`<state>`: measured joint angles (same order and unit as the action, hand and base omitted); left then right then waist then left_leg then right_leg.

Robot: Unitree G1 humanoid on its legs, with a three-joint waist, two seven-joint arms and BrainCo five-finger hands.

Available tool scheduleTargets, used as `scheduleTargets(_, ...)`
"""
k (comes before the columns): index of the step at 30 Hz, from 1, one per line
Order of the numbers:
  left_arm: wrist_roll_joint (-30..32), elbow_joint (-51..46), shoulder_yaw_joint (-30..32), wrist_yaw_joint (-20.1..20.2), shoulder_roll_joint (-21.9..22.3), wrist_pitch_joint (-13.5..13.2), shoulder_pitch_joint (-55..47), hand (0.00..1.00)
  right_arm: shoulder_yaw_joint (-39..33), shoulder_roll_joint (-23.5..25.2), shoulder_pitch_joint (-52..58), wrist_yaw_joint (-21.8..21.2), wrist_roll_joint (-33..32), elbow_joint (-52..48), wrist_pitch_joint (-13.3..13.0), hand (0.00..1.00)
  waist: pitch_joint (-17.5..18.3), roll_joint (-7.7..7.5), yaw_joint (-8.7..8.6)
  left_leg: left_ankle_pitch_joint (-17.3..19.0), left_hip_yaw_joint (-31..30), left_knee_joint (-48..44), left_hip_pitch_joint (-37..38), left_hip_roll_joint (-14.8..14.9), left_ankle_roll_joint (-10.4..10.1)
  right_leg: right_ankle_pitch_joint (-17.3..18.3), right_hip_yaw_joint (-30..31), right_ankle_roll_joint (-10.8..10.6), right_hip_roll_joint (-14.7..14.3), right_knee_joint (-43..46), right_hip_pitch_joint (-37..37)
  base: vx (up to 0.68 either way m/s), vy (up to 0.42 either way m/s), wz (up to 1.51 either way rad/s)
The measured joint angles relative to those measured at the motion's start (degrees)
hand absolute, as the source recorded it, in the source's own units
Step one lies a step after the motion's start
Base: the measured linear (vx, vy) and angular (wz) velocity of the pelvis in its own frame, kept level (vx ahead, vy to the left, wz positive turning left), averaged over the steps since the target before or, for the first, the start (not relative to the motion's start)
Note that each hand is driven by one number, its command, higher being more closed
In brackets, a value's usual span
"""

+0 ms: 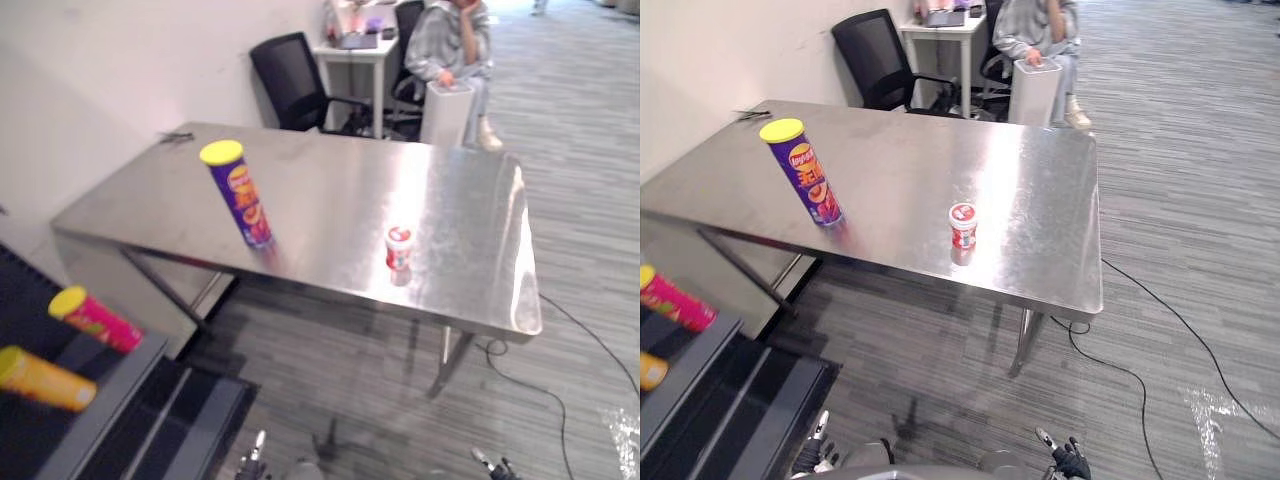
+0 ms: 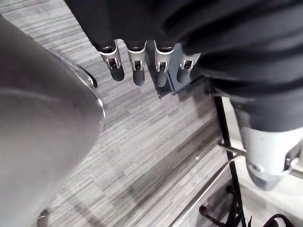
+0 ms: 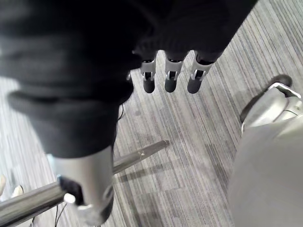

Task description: Put the gum and the chips on the shelf.

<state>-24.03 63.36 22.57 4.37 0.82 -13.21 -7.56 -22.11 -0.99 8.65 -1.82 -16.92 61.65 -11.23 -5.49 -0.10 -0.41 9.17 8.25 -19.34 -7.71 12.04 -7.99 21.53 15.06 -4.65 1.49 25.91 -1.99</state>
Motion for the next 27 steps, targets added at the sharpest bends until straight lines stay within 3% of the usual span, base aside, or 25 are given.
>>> scheduleTargets(1, 0.1, 0.0, 0.0, 0.0, -0.3, -0.2, -0.2, 0.00, 0.0, 0.6, 0.4, -0.1, 0.0, 0.0, 0.0, 0.00, 1.3, -0.95, 0.40, 1.2, 2.6, -0.1, 0.7, -0.7, 0.8, -1.6, -1.8, -1.4, 2.1, -1.4, -0.5, 0.24, 0.408, -0.81)
scheduleTargets(4, 0.6, 1.9, -0.2, -0.1, -1.5, -0.2, 0.1, 0.00, -1.2, 2.6, -0.2, -0.1, 0.1, 0.0, 0.1, 0.00, 2.6, -1.66, 0.74, 3.1, 8.7, 0.1, 3.1, -1.4, 2.4, -5.9, -1.0, -2.8, 4.3, -6.7, 0.2, 0.15, 0.302, -0.88)
scheduleTargets(7, 2.4, 3.4, -1.5, -0.2, -1.5, 0.0, 0.3, 0.00, -1.8, 2.5, -1.3, -0.3, 0.4, 0.0, 0.0, 0.00, 3.2, -0.24, 0.81, 3.1, 14.0, 2.8, 5.6, -1.4, 2.7, -11.4, -0.3, -3.0, 4.5, -9.5, -1.2, 0.03, 0.217, -1.04)
scheduleTargets(10, 2.9, 4.6, -4.1, -0.3, -1.6, 0.0, 0.5, 0.00, -2.4, 1.8, -1.8, -0.3, 0.7, 1.0, 0.0, 0.00, 3.5, 0.84, 0.68, 2.4, 17.6, 5.5, 7.1, -1.8, 3.8, -15.5, -6.1, -3.2, 5.6, -12.0, -2.6, -0.03, 0.132, -0.80)
scheduleTargets(11, 2.9, 4.7, -5.5, -0.2, -2.0, 0.0, 0.7, 0.00, -2.9, 1.4, -1.8, -0.3, 0.7, 2.4, 0.0, 0.00, 3.5, 0.83, 0.64, 2.0, 17.7, 6.6, 7.5, -2.8, 4.3, -16.0, -10.1, -3.1, 6.7, -13.8, -2.4, -0.04, 0.074, -0.47)
scheduleTargets(17, 4.6, 5.2, -9.3, 0.0, -3.4, 0.0, 0.8, 0.00, -6.5, -0.2, -2.6, -0.3, 1.2, 5.9, 0.1, 0.00, 3.6, 0.68, 0.68, -1.2, 17.3, 11.7, 9.4, -6.0, 4.6, -16.1, -14.9, -3.2, 8.8, -19.4, -0.5, -0.09, -0.006, -0.10)
scheduleTargets(22, 4.8, 6.1, -9.4, 0.4, -3.3, 0.1, 1.0, 0.00, -9.9, -1.2, -1.6, -0.2, 1.2, 6.8, 0.4, 0.00, 3.3, 0.78, 0.66, -5.9, 14.6, 20.1, 12.2, -7.3, 3.8, -16.0, -17.2, -2.3, 8.3, -21.2, 0.4, -0.11, -0.053, 0.15)
scheduleTargets(27, 4.8, 6.3, -9.2, 0.5, -3.6, 0.1, 1.0, 0.00, -13.9, -1.9, -1.7, 0.0, 0.9, 6.8, 0.4, 0.00, 3.4, 0.46, 0.76, -6.1, 14.4, 22.2, 12.6, -7.4, 3.8, -17.9, -17.9, -0.7, 8.0, -25.2, 1.1, -0.02, 0.004, -0.18)
